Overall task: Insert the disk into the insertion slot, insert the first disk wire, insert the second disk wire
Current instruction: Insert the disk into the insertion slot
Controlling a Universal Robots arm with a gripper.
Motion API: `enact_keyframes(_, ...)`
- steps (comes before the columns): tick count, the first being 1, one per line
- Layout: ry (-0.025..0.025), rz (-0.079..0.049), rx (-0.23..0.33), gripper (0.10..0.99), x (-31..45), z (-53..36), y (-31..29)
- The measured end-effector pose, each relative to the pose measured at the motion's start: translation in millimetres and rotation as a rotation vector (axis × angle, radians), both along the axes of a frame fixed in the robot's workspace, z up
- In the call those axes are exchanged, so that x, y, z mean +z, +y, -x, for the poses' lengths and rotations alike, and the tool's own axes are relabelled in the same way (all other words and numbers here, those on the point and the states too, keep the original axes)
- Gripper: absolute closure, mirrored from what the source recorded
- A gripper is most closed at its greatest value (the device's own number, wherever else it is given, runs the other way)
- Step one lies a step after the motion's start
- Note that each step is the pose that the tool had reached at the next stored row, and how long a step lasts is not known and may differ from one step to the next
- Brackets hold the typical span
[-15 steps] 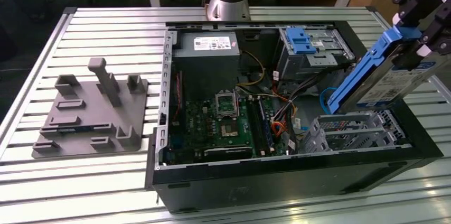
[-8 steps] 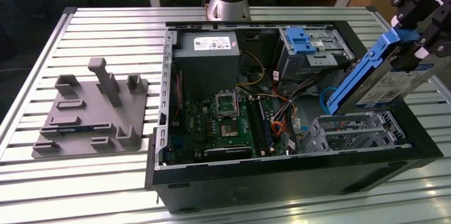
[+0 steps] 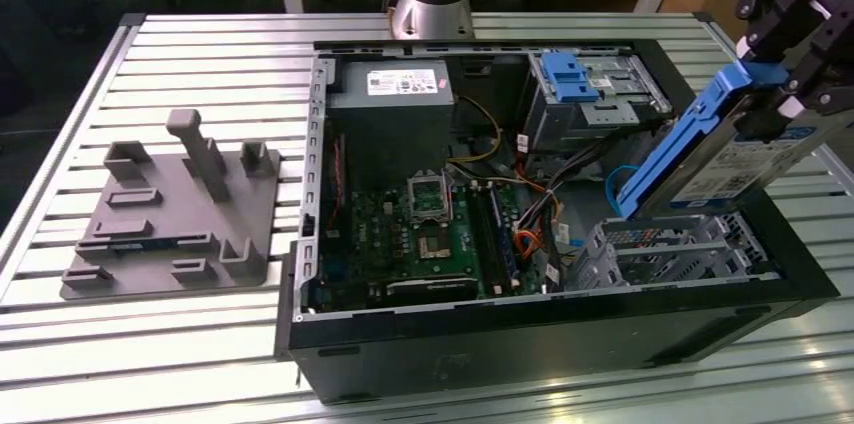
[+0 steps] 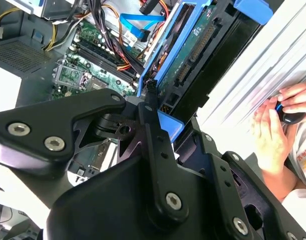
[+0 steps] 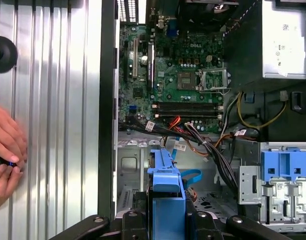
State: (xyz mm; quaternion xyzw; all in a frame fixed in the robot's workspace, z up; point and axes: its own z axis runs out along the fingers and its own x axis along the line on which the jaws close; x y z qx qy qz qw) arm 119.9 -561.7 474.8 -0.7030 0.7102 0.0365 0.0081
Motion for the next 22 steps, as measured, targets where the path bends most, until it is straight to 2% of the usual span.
enact_keyframes(22, 0.0000, 0.000, -0.022, 0.722, -15.7, 0.0, -0.4)
